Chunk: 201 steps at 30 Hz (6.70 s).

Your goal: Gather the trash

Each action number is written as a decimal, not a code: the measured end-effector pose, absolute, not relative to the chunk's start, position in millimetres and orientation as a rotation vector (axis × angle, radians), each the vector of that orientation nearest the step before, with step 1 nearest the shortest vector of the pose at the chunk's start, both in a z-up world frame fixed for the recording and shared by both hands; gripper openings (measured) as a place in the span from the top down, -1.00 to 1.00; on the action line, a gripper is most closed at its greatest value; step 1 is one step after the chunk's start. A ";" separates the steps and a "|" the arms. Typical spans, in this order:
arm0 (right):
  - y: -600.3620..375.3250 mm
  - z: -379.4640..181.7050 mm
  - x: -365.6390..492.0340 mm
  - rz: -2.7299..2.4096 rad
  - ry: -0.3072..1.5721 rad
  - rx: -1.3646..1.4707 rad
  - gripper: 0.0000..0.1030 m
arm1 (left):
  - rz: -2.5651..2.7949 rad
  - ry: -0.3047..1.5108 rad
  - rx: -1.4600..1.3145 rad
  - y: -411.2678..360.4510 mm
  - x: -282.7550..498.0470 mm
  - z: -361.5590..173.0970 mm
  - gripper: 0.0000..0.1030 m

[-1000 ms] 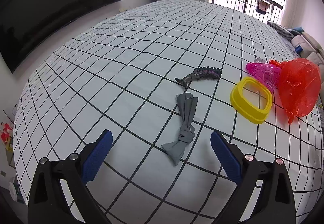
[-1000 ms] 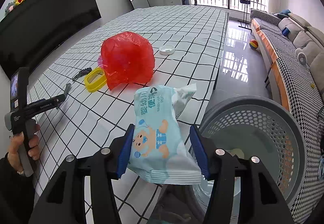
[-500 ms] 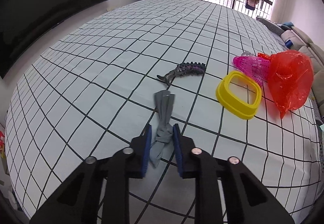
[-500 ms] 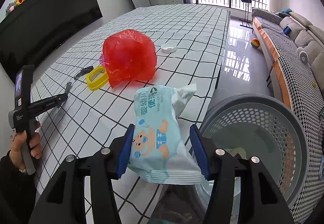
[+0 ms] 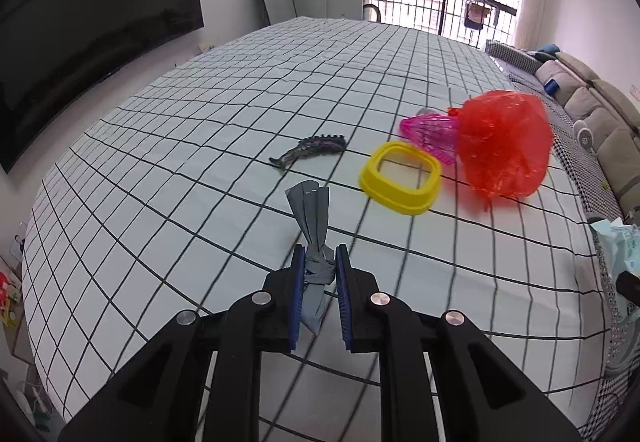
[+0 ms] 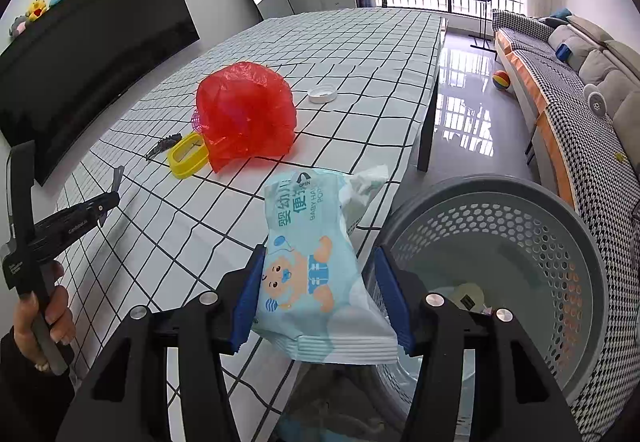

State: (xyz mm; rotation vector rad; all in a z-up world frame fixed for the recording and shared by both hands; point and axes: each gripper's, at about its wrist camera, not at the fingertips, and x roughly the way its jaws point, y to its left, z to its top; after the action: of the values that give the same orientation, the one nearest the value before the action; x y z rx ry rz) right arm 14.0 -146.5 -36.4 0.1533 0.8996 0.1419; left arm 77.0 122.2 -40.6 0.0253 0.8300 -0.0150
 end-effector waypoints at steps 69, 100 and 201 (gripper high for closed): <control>-321.0 -73.6 -65.1 -0.117 0.898 0.299 -0.15 | -0.416 0.847 0.188 -158.8 17.2 -49.2 -0.55; -263.0 -40.9 -45.6 -0.029 0.821 0.216 -0.49 | -0.220 0.769 0.077 -65.8 20.4 -22.8 -0.88; -45.8 -61.2 174.8 0.219 1.009 -0.002 0.45 | 0.060 0.844 -0.067 124.1 94.8 -38.3 -0.88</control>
State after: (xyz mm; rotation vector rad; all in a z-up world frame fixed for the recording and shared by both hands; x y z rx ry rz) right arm 174.8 -45.8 -61.2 -0.0024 1.0088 0.2193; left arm 94.8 124.1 -38.3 -0.0666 0.8442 0.0605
